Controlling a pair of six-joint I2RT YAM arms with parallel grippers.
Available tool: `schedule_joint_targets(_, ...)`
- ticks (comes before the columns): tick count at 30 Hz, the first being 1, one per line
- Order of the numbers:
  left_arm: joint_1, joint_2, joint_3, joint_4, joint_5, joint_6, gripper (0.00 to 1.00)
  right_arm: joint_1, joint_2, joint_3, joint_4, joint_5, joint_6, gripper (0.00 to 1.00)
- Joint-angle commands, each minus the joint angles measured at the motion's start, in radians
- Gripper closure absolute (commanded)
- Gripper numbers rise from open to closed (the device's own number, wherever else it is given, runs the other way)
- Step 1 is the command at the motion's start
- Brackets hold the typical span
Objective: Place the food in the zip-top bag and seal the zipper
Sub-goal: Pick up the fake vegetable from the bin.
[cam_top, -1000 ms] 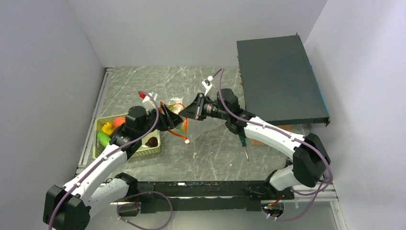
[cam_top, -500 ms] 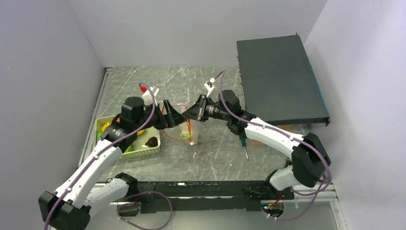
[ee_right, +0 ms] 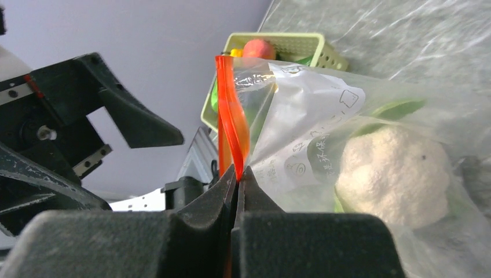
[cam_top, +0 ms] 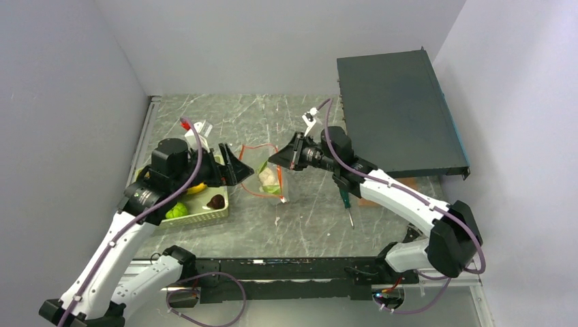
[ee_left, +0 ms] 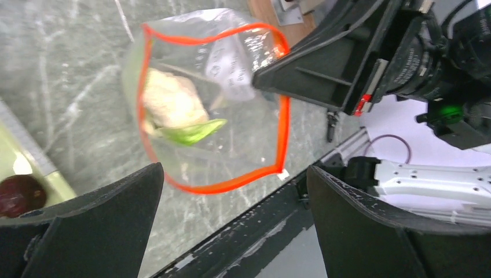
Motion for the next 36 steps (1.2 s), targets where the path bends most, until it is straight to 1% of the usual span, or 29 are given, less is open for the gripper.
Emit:
schedule_joint_targets(1, -0.001, -0.027, 0.092, -0.194, -0.214, 0.108, 0.02, -0.010, -0.074, 0.024, -0.079, 0.099, -0.096, 1.00)
schedule_joint_targets(4, -0.002, -0.047, 0.098, -0.277, -0.363, 0.133, 0.02, -0.012, -0.102, 0.033, -0.114, 0.139, -0.132, 1.00)
schedule_joint_targets(7, -0.001, -0.062, 0.069, -0.327, -0.517, 0.137, 0.01, -0.012, -0.112, 0.040, -0.125, 0.149, -0.153, 1.00)
schedule_joint_targets(11, 0.000, -0.048, -0.005, -0.342, -0.658, 0.102, 0.00, -0.011, -0.096, 0.060, -0.133, 0.114, -0.169, 1.00)
schedule_joint_targets(14, 0.003, -0.001, -0.049, -0.327, -0.677, 0.103, 0.00, -0.010, -0.083, 0.078, -0.150, 0.102, -0.181, 1.00)
schedule_joint_targets(17, 0.011, 0.080, -0.071, -0.333, -0.685, 0.097, 0.00, -0.008, -0.085, 0.092, -0.162, 0.094, -0.190, 1.00)
schedule_joint_targets(19, 0.019, 0.134, -0.084, -0.338, -0.721, 0.078, 0.00, 0.001, -0.093, 0.101, -0.163, 0.106, -0.210, 1.00)
schedule_joint_targets(23, 0.041, 0.212, -0.085, -0.350, -0.755, 0.015, 0.00, 0.035, -0.087, 0.151, -0.242, 0.157, -0.264, 1.00)
schedule_joint_targets(25, 0.046, 0.222, -0.081, -0.369, -0.797, -0.041, 0.00, 0.060, -0.083, 0.168, -0.261, 0.176, -0.289, 1.00)
schedule_joint_targets(27, 0.055, 0.199, -0.090, -0.375, -0.850, -0.086, 0.00, 0.078, -0.079, 0.175, -0.266, 0.194, -0.309, 1.00)
schedule_joint_targets(29, 0.072, 0.170, -0.104, -0.349, -0.886, -0.085, 0.00, 0.083, -0.072, 0.183, -0.272, 0.198, -0.314, 1.00)
schedule_joint_targets(32, 0.143, 0.158, -0.095, -0.303, -0.869, 0.000, 0.01, 0.084, -0.071, 0.179, -0.268, 0.192, -0.313, 1.00)
schedule_joint_targets(34, 0.214, 0.170, -0.060, -0.308, -0.889, 0.029, 0.00, 0.086, -0.073, 0.172, -0.260, 0.190, -0.313, 1.00)
schedule_joint_targets(36, 0.297, 0.170, -0.038, -0.294, -0.873, 0.063, 0.00, 0.086, -0.066, 0.182, -0.275, 0.191, -0.315, 1.00)
